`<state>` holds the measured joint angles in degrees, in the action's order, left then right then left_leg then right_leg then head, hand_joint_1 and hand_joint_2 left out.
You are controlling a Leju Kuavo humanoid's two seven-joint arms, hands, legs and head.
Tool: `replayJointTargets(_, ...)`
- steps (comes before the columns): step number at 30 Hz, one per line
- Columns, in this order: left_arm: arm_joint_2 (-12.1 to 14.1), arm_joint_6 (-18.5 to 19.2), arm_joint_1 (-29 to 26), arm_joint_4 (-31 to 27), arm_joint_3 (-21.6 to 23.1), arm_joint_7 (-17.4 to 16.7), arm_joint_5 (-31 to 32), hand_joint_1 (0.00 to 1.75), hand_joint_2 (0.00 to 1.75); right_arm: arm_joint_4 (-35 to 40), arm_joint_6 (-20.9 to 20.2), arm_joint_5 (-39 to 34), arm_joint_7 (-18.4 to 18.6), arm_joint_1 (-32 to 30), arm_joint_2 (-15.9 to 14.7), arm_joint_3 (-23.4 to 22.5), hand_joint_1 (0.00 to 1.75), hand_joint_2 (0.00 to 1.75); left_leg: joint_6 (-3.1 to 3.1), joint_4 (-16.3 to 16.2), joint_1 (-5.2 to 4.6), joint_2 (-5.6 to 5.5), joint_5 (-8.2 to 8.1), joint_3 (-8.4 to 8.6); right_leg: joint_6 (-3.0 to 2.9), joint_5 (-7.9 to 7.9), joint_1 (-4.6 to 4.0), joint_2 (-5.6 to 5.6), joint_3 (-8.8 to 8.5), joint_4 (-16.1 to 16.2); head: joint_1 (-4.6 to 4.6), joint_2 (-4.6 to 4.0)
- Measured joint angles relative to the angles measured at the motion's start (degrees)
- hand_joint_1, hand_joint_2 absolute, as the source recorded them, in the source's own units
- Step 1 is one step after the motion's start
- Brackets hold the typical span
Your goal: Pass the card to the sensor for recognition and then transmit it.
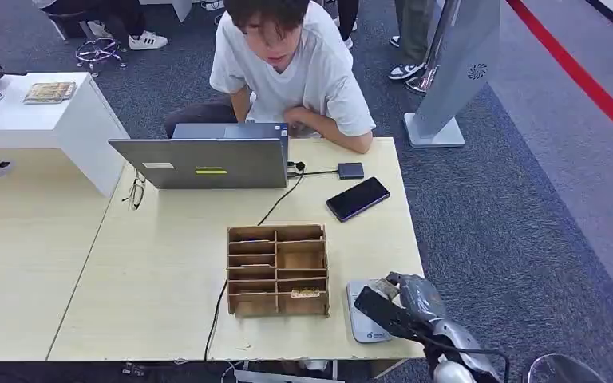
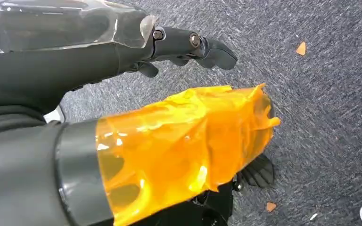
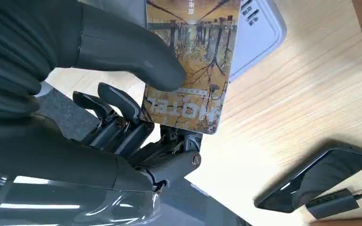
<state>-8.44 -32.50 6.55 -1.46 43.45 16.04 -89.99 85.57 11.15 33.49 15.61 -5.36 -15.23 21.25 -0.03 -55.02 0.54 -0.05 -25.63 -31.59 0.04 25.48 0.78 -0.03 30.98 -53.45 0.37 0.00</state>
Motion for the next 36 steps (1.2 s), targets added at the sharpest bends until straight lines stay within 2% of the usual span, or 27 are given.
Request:
replayJointTargets(20,-0.1,-0.2,0.0,0.1,0.0,-0.4,0.0,0.00,0.00,-2.3,-2.3,3.7,-0.7,2.3,1.7,2.1,1.75,1.75,0.00,0.0,0.00,0.00,0.00,0.08,0.00,0.00,0.00,0.00,-0.08,0.0,0.00,0.00)
replayJointTargets(36,-0.2,-0.5,0.0,0.1,0.0,-0.5,0.0,0.00,0.00,-2.5,-0.2,6.1,0.0,2.3,2.4,2.2,1.75,1.75,0.00,0.0,0.00,0.00,0.00,0.09,0.00,0.00,0.00,0.00,-0.09,0.0,0.00,0.00)
